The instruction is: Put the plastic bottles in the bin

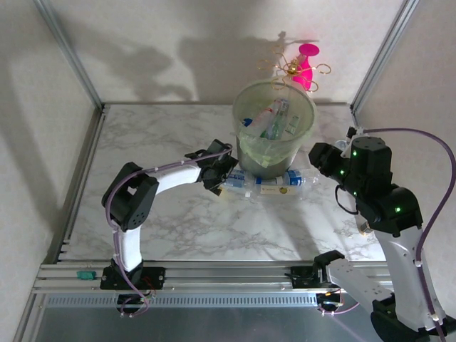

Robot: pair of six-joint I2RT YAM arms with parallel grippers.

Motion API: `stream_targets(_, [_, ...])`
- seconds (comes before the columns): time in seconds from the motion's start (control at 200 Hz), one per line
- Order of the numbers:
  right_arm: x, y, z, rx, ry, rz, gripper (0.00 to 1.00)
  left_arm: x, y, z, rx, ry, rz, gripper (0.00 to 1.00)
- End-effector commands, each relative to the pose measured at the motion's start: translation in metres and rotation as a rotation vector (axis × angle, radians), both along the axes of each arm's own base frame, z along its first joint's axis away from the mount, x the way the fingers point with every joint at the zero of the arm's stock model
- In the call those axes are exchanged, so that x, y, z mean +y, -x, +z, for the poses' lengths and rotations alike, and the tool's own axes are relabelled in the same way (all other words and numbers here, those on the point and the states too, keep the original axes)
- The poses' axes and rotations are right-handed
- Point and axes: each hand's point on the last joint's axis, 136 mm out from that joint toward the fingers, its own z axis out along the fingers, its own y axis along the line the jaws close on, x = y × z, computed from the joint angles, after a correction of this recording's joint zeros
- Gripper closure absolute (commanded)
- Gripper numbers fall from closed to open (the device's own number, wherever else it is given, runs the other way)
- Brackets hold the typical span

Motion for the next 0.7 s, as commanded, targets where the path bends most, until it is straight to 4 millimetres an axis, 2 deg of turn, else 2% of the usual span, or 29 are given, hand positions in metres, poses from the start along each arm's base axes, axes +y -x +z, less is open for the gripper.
stream_targets(0.0, [-0.008,0.005,-0.005,0.013,0.007,-0.034,0.53,0.016,-0.003,-0.007,0.084,-0.011,0.281,0.07])
stream_targets(0.23, [-0.010,0.007,-0.008,0.015,0.017,-0.038,0.53,0.019,-0.005,-0.019,0.100,-0.048,0.316,0.17])
stream_targets(0.421, [-0.013,0.009,-0.010,0.015,0.027,-0.051,0.54,0.026,-0.004,-0.016,0.095,-0.095,0.336,0.31])
stream_targets(0.561, [-0.013,0.009,-0.009,0.013,0.024,-0.048,0.54,0.027,-0.007,-0.017,0.084,-0.077,0.345,0.37])
stream_targets(0.696, [-0.013,0.010,-0.009,0.013,0.025,-0.050,0.54,0.028,-0.011,-0.011,0.055,-0.061,0.359,0.43])
